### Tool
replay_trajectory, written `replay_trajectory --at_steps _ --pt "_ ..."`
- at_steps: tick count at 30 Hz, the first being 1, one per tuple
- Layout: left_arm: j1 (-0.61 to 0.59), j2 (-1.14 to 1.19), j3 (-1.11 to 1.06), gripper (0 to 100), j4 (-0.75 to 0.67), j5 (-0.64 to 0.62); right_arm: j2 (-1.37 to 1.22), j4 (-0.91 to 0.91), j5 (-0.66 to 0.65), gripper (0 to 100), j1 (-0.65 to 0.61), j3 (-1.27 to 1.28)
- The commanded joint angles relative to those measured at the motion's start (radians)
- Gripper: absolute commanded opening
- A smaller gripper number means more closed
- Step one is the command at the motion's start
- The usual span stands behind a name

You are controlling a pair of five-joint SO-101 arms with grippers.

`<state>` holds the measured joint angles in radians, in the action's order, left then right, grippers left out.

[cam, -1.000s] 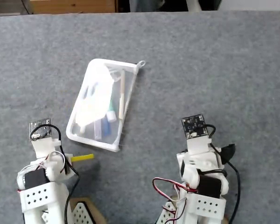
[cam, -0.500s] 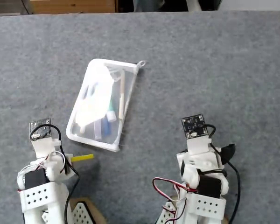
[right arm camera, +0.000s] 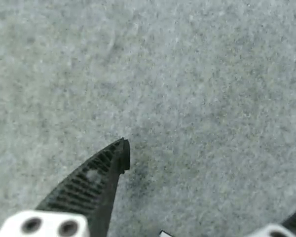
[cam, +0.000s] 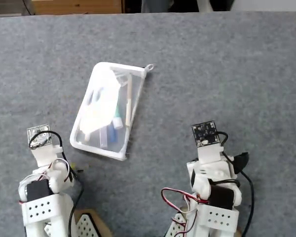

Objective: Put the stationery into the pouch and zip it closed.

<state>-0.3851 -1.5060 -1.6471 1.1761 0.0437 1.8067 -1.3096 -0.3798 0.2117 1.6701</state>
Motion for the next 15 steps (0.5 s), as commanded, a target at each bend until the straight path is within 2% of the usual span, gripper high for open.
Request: replay_trajectory --at_steps 1,3,15 --pt "0.008 0.003 0.004 6 -0.021 -0.014 0.062 0.015 0.008 52.8 0.003 0.015" --pt "0.008 0.003 0.004 3 -0.021 -0.014 0.062 0.015 0.005 52.8 0.003 0.015" --pt "0.007 0.003 0.004 3 -0.021 -0.014 0.061 0.017 0.002 52.8 -0.117 0.015"
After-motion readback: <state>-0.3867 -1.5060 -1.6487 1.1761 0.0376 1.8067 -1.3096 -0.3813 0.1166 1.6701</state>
